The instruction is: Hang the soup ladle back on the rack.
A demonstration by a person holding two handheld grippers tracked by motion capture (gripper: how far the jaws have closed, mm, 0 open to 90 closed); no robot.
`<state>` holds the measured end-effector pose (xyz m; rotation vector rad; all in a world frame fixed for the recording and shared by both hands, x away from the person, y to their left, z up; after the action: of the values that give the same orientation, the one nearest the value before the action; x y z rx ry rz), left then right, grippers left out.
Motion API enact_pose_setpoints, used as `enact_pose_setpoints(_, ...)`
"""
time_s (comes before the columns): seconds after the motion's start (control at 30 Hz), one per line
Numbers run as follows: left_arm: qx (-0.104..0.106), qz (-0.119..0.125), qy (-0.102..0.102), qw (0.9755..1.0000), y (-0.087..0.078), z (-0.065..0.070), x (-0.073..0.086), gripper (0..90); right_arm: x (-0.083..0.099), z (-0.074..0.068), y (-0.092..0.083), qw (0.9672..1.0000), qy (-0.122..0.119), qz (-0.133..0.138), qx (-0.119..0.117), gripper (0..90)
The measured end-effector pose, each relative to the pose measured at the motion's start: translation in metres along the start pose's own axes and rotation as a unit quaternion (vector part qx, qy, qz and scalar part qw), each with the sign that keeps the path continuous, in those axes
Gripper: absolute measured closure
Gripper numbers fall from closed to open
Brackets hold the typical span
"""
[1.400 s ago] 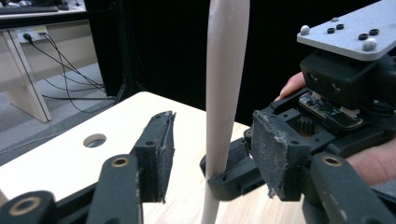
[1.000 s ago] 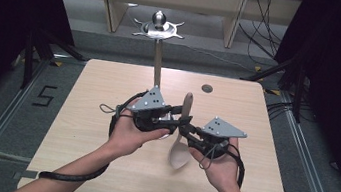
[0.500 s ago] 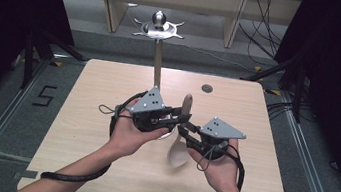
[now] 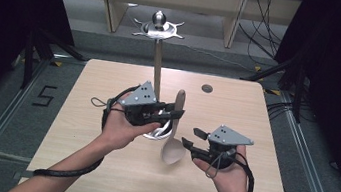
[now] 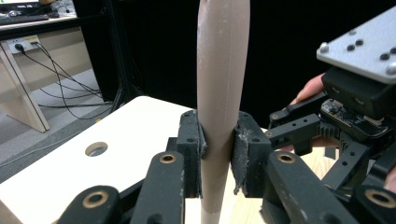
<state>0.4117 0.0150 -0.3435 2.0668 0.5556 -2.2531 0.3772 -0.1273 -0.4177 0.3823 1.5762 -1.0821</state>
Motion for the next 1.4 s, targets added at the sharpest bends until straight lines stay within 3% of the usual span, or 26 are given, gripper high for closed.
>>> enact_pose_setpoints(0.1, 0.003, 0.0, 0.001, 1.0, -0.004, -0.002, -0.001, 74.3, 0.008, 0.001, 0.0, 0.9999, 0.005, -0.006, -0.01, 48.7)
enact_pose_setpoints(0.13, 0.002, -0.001, 0.002, 1.0, -0.006, -0.003, -0.001, 74.3, 0.01, 0.004, -0.001, 1.0, -0.002, -0.006, -0.006, 48.6)
enact_pose_setpoints(0.2, 0.002, 0.0, 0.003, 1.0, -0.009, -0.005, -0.001, 74.3, 0.016, 0.007, -0.001, 0.9999, 0.007, -0.014, -0.003, 48.6)
enact_pose_setpoints(0.23, 0.001, 0.0, 0.004, 1.0, -0.011, -0.005, -0.001, 74.3, 0.017, 0.01, 0.0, 1.0, -0.006, -0.004, 0.001, 48.6)
enact_pose_setpoints(0.3, 0.001, 0.001, 0.006, 1.0, -0.014, -0.007, -0.002, 74.3, 0.022, 0.012, -0.001, 0.9999, 0.007, -0.012, 0.002, 48.6)
enact_pose_setpoints(0.53, -0.001, 0.005, 0.004, 1.0, -0.025, -0.013, -0.004, 74.3, 0.034, 0.02, -0.004, 0.9994, 0.012, -0.033, 0.003, 48.2)
enact_pose_setpoints(0.6, 0.0, 0.007, 0.003, 1.0, -0.029, -0.015, -0.006, 74.3, 0.037, 0.02, -0.005, 0.9989, 0.026, -0.039, 0.004, 48.1)
enact_pose_setpoints(0.67, 0.001, 0.009, 0.001, 1.0, -0.032, -0.017, -0.007, 74.3, 0.041, 0.025, -0.005, 0.9991, 0.021, -0.036, 0.003, 48.1)
enact_pose_setpoints(0.73, 0.002, 0.008, 0.0, 1.0, -0.034, -0.018, -0.008, 74.3, 0.045, 0.026, -0.007, 0.9983, 0.033, -0.047, 0.007, 48.1)
enact_pose_setpoints(0.8, 0.003, 0.008, -0.001, 1.0, -0.037, -0.02, -0.009, 74.3, 0.047, 0.029, -0.007, 0.9988, 0.023, -0.043, 0.008, 48.1)
enact_pose_setpoints(0.83, 0.003, 0.008, -0.002, 1.0, -0.037, -0.02, -0.009, 74.3, 0.049, 0.029, -0.007, 0.9985, 0.033, -0.043, 0.009, 48.1)
enact_pose_setpoints(0.93, 0.005, 0.005, -0.003, 1.0, -0.04, -0.023, -0.01, 74.3, 0.053, 0.033, -0.008, 0.9986, 0.025, -0.045, 0.015, 48.1)
enact_pose_setpoints(0.97, 0.006, 0.004, -0.003, 1.0, -0.041, -0.024, -0.01, 74.3, 0.054, 0.033, -0.008, 0.9984, 0.029, -0.049, 0.008, 48.1)
enact_pose_setpoints(1.07, 0.005, 0.003, -0.004, 1.0, -0.044, -0.027, -0.011, 74.3, 0.057, 0.034, -0.009, 0.998, 0.034, -0.052, 0.014, 48.1)
enact_pose_setpoints(1.1, 0.005, 0.004, -0.005, 1.0, -0.045, -0.028, -0.011, 74.3, 0.058, 0.031, -0.011, 0.9966, 0.054, -0.062, 0.008, 48.1)
enact_pose_setpoints(1.17, 0.004, 0.003, -0.007, 1.0, -0.048, -0.03, -0.012, 74.3, 0.058, 0.036, -0.01, 0.9981, 0.035, -0.048, 0.015, 48.1)
enact_pose_setpoints(1.2, 0.003, 0.003, -0.007, 1.0, -0.049, -0.031, -0.012, 74.3, 0.06, 0.034, -0.011, 0.9968, 0.052, -0.059, 0.012, 48.1)
enact_pose_setpoints(1.27, 0.002, 0.003, -0.007, 1.0, -0.051, -0.033, -0.013, 74.3, 0.061, 0.036, -0.009, 0.9981, 0.04, -0.045, 0.013, 48.1)
enact_pose_setpoints(1.3, 0.001, 0.003, -0.009, 1.0, -0.052, -0.034, -0.013, 74.2, 0.062, 0.034, -0.011, 0.9968, 0.057, -0.055, 0.014, 48.1)
enact_pose_setpoints(1.33, 0.001, 0.003, -0.009, 1.0, -0.053, -0.035, -0.014, 74.3, 0.063, 0.038, -0.01, 0.998, 0.036, -0.048, 0.021, 48.1)
enact_pose_setpoints(1.37, -0.001, 0.004, -0.01, 0.9999, -0.054, -0.036, -0.015, 74.3, 0.064, 0.038, -0.01, 0.9978, 0.036, -0.054, 0.013, 48.1)
enact_pose_setpoints(1.4, -0.002, 0.005, -0.01, 0.9999, -0.055, -0.036, -0.016, 74.3, 0.065, 0.037, -0.011, 0.9965, 0.052, -0.064, 0.014, 48.1)
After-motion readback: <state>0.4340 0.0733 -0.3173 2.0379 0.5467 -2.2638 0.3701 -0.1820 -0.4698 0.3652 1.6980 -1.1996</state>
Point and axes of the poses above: each handheld gripper's, and its own axes: y roughly forward along the jaws, x roughly out of its underside, z roughly to its right, the point moved 7 cm from there along y, roughly forward along the jaws, and after that the axes turned 11 degrees about x, right-handed, at the moved point
